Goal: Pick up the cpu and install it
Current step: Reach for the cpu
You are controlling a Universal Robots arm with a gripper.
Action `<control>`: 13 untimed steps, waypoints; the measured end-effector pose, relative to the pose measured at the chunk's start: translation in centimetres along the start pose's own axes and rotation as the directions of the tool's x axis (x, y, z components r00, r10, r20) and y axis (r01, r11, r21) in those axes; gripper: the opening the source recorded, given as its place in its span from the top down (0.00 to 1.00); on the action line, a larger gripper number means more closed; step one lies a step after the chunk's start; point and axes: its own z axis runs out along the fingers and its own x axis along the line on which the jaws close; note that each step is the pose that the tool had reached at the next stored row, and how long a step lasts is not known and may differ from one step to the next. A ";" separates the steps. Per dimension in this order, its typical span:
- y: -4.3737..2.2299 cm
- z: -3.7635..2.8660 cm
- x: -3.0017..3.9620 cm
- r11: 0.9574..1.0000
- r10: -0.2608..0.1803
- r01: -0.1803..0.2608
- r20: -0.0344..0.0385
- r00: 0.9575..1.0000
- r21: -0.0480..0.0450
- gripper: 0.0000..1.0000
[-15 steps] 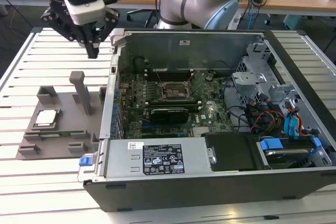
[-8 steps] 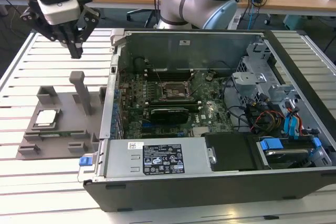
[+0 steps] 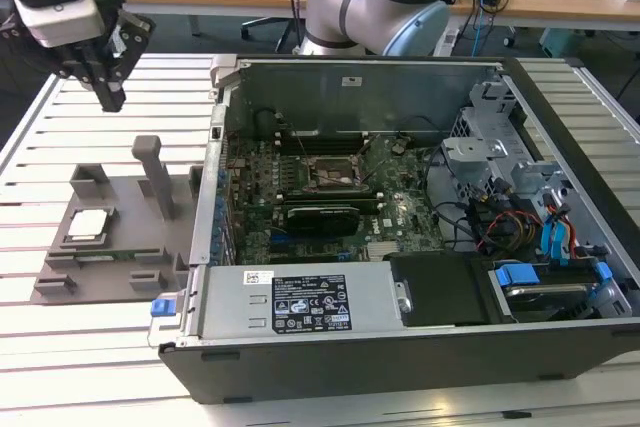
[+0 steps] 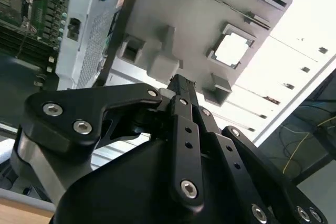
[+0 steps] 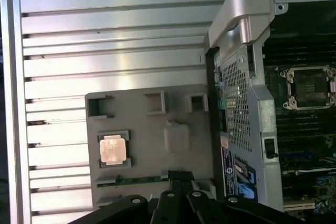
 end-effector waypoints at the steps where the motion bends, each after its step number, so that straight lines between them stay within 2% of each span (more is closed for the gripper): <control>1: -0.04 -0.01 0.48 1.000 0.000 0.000 0.000 1.000 0.000 0.89; 6: -0.20 -0.06 2.68 1.000 0.000 0.000 0.000 1.000 0.000 0.89; 8: -0.30 -0.08 4.01 1.000 0.000 0.000 0.000 1.000 0.000 0.89; 13: -0.46 -0.13 6.16 1.000 0.000 0.000 0.000 1.000 0.000 0.89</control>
